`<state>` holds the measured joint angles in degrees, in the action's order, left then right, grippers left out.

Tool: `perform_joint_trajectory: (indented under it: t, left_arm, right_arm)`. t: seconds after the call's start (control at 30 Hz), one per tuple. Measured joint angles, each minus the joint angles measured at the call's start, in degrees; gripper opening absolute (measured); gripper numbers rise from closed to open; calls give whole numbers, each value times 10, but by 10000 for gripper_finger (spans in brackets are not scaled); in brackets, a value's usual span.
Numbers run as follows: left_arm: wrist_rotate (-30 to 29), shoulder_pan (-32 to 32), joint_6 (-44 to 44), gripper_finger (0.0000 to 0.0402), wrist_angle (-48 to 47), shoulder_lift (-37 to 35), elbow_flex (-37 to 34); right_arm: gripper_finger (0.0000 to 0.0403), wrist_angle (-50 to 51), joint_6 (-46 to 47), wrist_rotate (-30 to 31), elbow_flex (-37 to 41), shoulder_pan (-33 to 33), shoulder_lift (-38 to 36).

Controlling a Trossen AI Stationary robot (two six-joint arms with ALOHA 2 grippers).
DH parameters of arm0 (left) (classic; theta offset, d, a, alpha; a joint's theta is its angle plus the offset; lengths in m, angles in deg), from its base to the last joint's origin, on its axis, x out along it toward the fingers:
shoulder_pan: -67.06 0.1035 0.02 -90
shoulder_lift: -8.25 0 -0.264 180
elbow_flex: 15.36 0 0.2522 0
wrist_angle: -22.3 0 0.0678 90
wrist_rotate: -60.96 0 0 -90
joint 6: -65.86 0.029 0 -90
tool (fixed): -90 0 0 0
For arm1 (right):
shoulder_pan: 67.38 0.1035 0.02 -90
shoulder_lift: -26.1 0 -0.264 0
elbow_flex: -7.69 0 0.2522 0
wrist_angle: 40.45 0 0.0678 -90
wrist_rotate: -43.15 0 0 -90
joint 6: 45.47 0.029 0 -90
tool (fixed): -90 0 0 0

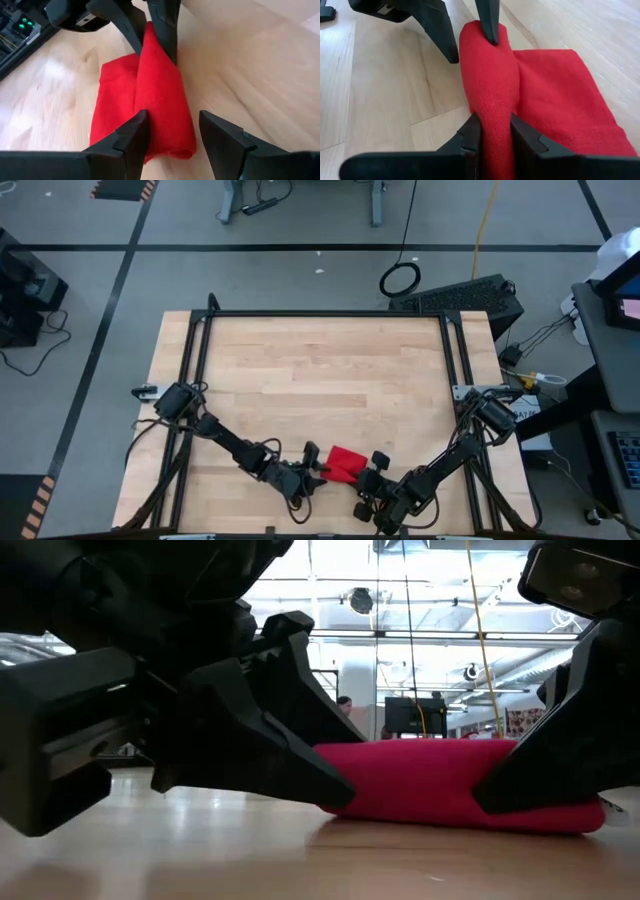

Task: Roll napkin
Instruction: Roll the red napkin

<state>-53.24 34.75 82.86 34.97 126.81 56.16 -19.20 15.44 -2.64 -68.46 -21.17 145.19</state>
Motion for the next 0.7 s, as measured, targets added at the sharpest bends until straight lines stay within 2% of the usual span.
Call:
perform_joint_trajectory:
  t: [0.13, 0.3, 0.5, 0.63, 0.7]
  left_arm:
    - [4, 3, -2, 181, -2, 0, 0]
    - [51, 14, -32, 168, -5, 0, 0]
    - [68, 36, -32, 97, -11, 0, 1]
    - [123, 53, -48, 38, -23, 0, 11]
    - [156, 62, -64, 33, -32, -1, 14]
  right_arm:
    - [56, 0, 0, 0, 0, 0, 0]
    - [57, 0, -1, 0, 0, 0, 0]
    - [57, -3, -13, 0, 0, 0, 0]
    - [59, -17, -51, -1, 1, 1, 0]
    - [66, -21, -85, 0, 1, 3, 0]
